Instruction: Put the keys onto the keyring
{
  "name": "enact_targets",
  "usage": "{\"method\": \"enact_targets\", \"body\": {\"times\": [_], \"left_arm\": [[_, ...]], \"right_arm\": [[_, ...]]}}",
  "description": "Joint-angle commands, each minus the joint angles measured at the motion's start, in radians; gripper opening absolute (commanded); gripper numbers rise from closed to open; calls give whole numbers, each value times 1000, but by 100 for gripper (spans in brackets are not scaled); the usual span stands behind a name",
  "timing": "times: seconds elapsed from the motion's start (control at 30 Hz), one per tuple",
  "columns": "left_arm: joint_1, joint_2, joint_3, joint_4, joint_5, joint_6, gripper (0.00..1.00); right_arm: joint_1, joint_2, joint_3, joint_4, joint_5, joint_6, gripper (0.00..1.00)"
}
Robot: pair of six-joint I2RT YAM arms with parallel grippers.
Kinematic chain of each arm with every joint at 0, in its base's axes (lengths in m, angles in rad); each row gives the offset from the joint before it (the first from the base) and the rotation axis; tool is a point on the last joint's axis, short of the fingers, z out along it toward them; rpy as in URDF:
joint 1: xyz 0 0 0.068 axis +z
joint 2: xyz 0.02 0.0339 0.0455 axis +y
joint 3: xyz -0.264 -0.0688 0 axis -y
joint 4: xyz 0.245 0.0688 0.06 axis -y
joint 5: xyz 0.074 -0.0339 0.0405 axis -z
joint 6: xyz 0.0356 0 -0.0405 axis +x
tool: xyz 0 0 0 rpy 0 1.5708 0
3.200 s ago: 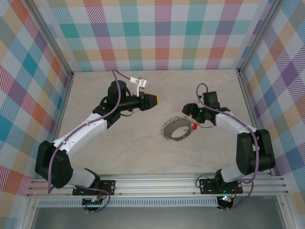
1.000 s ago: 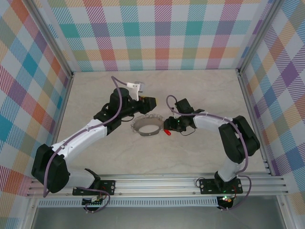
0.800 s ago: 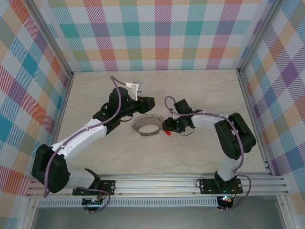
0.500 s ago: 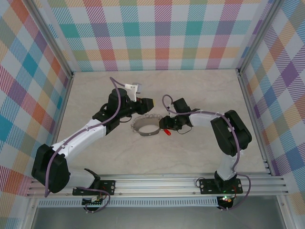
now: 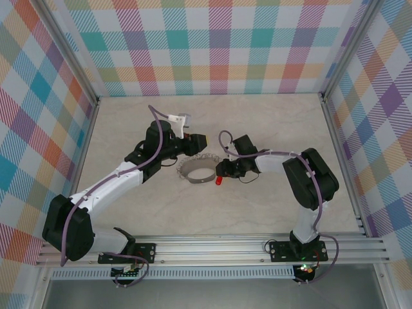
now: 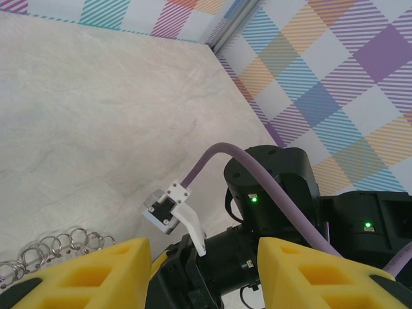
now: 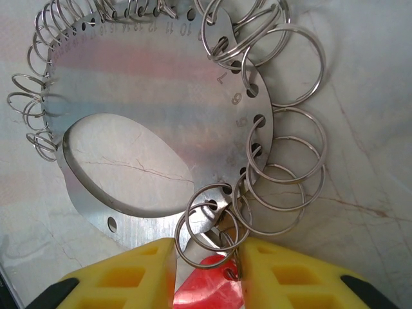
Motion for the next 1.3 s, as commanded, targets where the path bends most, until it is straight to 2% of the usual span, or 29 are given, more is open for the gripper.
{"method": "enact_targets", "body": {"times": [0.0, 0.17, 0.6, 0.7, 0.87, 1.1, 1.27], "left_arm": [[13, -32, -10, 28, 15, -7, 47], [15, -35, -14, 32, 15, -8, 47], [19, -32, -14, 42, 18, -12, 47], [19, -31, -14, 44, 21, -14, 47], [19, -34, -17, 44, 22, -15, 47], [22, -37, -18, 45, 26, -13, 47], [24, -35, -17, 48, 31, -15, 47]], "right_arm": [[7, -21, -30, 1, -14, -7, 33], [8, -9, -23, -6, 4, -4, 31], [7, -8, -26, -27, 38, -2, 14], [7, -4, -18, -27, 44, 2, 15], [4, -1, -6, -11, 45, 27, 27], [3, 15, 11, 32, 22, 85, 28], [3, 36, 16, 44, 23, 99, 24]]}}
